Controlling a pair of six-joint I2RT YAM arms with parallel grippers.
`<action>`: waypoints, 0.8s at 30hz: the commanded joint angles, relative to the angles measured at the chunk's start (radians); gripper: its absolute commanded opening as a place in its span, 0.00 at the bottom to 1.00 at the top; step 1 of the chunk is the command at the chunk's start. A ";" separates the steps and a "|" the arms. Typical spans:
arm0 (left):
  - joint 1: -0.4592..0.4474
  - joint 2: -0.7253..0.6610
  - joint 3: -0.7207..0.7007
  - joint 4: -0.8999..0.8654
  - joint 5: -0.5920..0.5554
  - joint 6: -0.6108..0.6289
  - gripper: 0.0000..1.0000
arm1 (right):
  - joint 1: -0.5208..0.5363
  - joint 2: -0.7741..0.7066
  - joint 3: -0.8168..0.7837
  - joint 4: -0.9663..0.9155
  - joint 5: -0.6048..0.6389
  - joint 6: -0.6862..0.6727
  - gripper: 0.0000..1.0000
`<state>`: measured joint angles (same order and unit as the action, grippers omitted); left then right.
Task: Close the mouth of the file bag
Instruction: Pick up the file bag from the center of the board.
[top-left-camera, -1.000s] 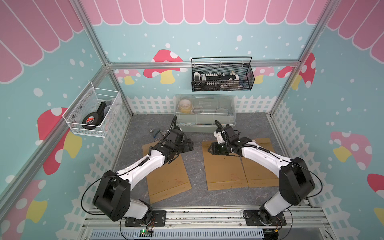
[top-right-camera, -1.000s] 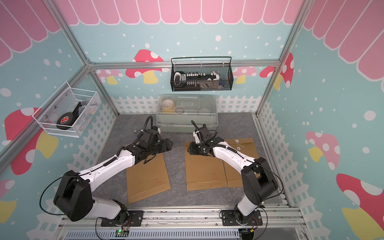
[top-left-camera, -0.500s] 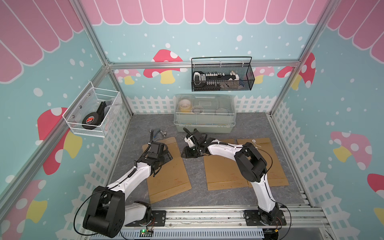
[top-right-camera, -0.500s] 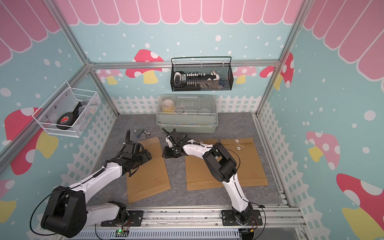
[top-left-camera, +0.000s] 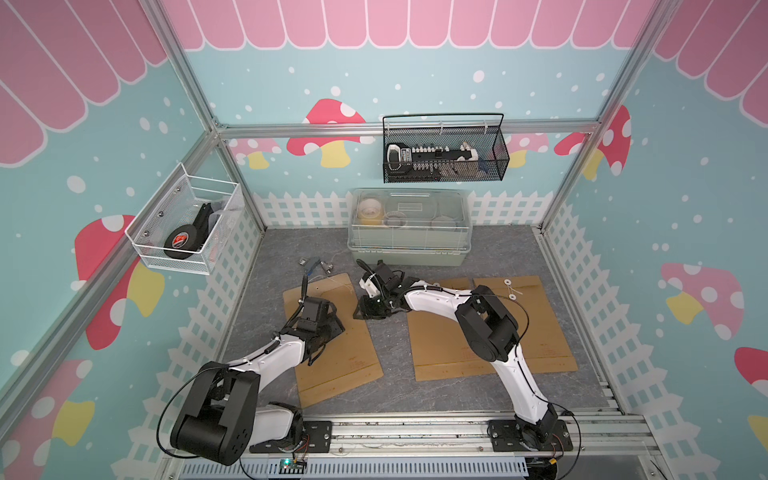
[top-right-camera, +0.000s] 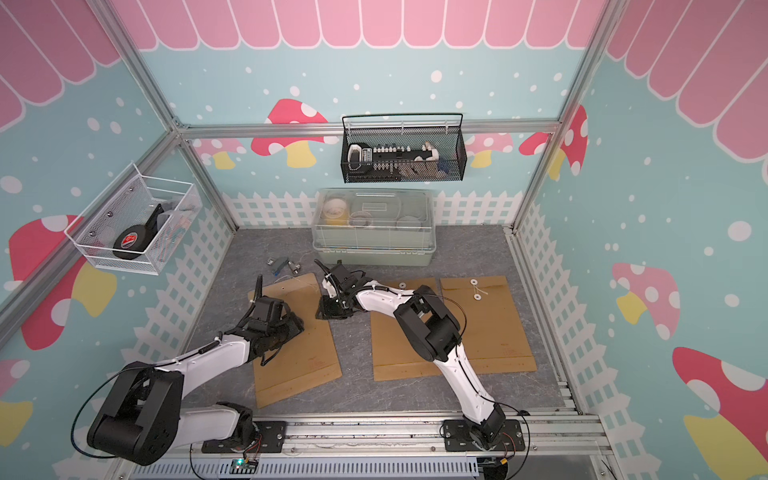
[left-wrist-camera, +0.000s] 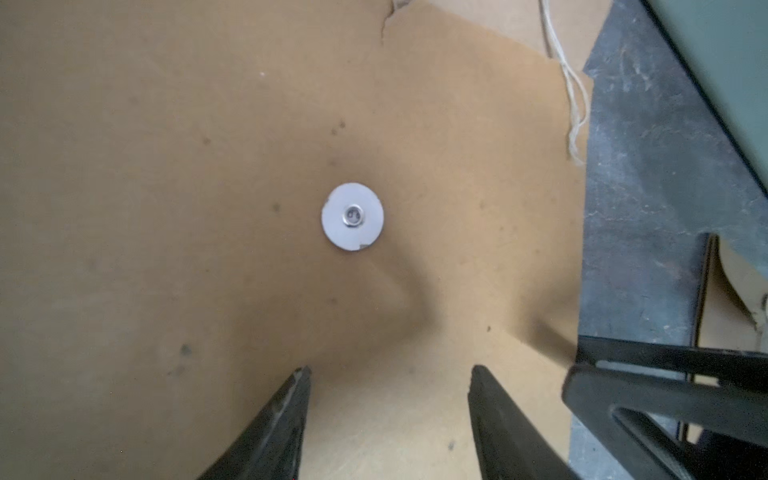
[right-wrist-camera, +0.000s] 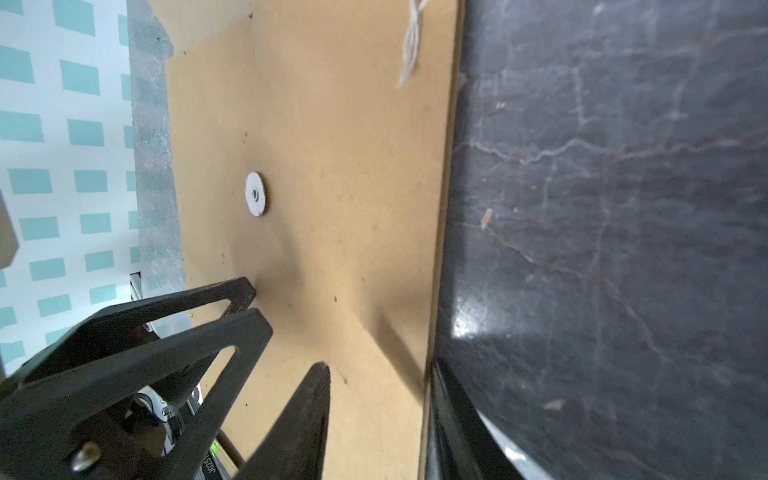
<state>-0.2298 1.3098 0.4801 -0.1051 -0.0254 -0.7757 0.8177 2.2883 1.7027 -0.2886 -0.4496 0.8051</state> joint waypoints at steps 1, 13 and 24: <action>-0.003 0.014 -0.024 0.069 0.033 -0.028 0.59 | 0.005 0.019 0.022 0.084 -0.116 0.041 0.38; -0.003 0.081 -0.057 0.146 0.088 -0.029 0.54 | 0.006 0.065 -0.117 0.371 -0.193 0.174 0.34; -0.010 -0.081 0.020 -0.006 0.109 -0.003 0.61 | 0.006 -0.012 -0.104 0.221 -0.100 0.033 0.01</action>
<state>-0.2325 1.3231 0.4534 0.0257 0.0734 -0.7963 0.8146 2.3280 1.6039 -0.0189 -0.5770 0.9009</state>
